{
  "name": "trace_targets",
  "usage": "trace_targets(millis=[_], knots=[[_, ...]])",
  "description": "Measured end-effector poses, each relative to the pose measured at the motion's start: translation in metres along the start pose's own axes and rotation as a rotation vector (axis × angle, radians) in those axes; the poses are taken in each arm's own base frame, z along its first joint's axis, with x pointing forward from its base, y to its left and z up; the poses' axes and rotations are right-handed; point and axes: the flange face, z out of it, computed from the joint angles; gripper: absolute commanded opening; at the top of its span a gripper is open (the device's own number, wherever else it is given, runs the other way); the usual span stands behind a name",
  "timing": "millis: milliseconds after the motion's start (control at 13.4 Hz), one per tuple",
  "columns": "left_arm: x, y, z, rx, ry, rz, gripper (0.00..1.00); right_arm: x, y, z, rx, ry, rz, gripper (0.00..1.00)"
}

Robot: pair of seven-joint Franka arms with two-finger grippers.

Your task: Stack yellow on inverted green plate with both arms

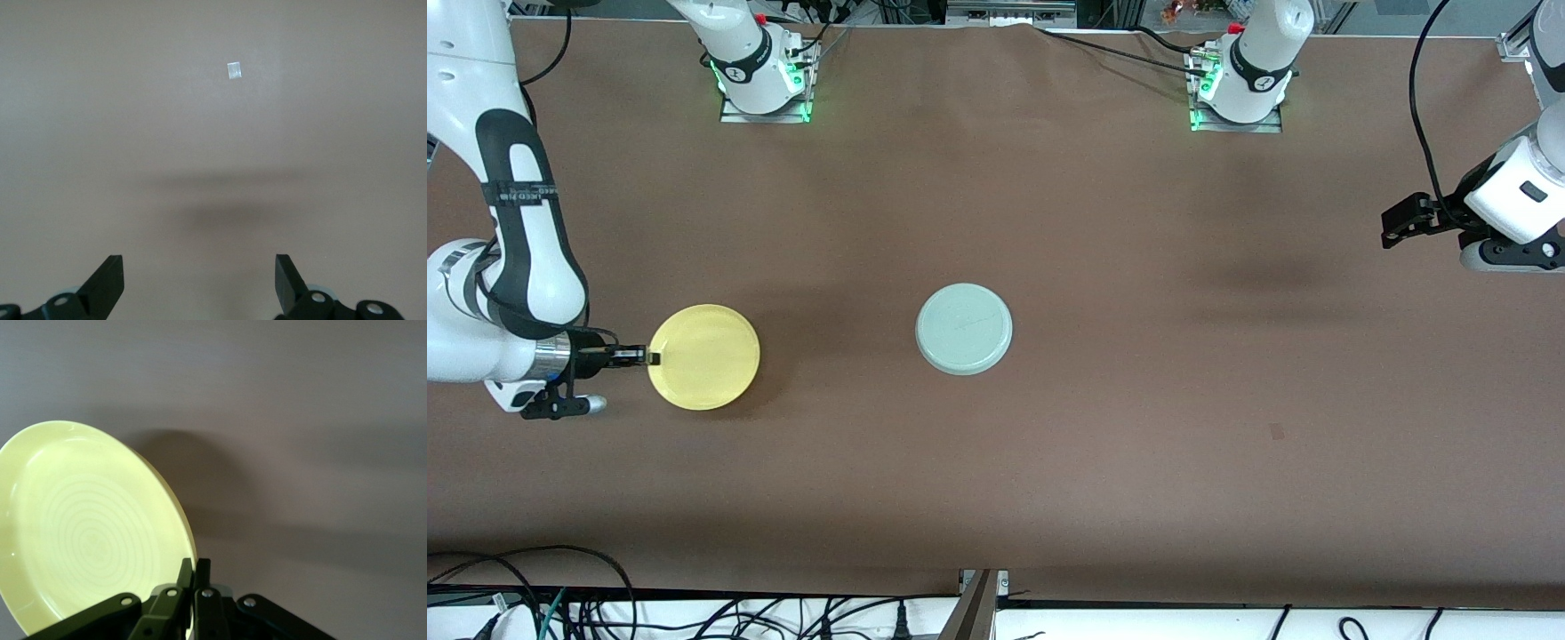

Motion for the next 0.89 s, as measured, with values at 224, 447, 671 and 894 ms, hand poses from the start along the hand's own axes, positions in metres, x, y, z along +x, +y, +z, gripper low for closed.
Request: trace_targets(millis=[224,447,671,894], knots=[[0.000,-0.007,-0.007,0.000,0.014,-0.014,1.00,0.007,-0.097,-0.003,0.057,-0.020,-0.003,0.00],[0.001,-0.019,-0.017,0.000,0.036,-0.033,1.00,0.004,-0.194,0.021,0.063,-0.068,-0.078,0.00],[0.003,-0.016,-0.015,0.001,0.033,-0.028,1.00,-0.014,-0.310,0.060,0.017,-0.087,-0.112,0.00],[0.007,-0.009,-0.011,0.004,0.030,-0.017,1.00,-0.030,-0.366,0.092,-0.003,-0.066,-0.145,0.00]])
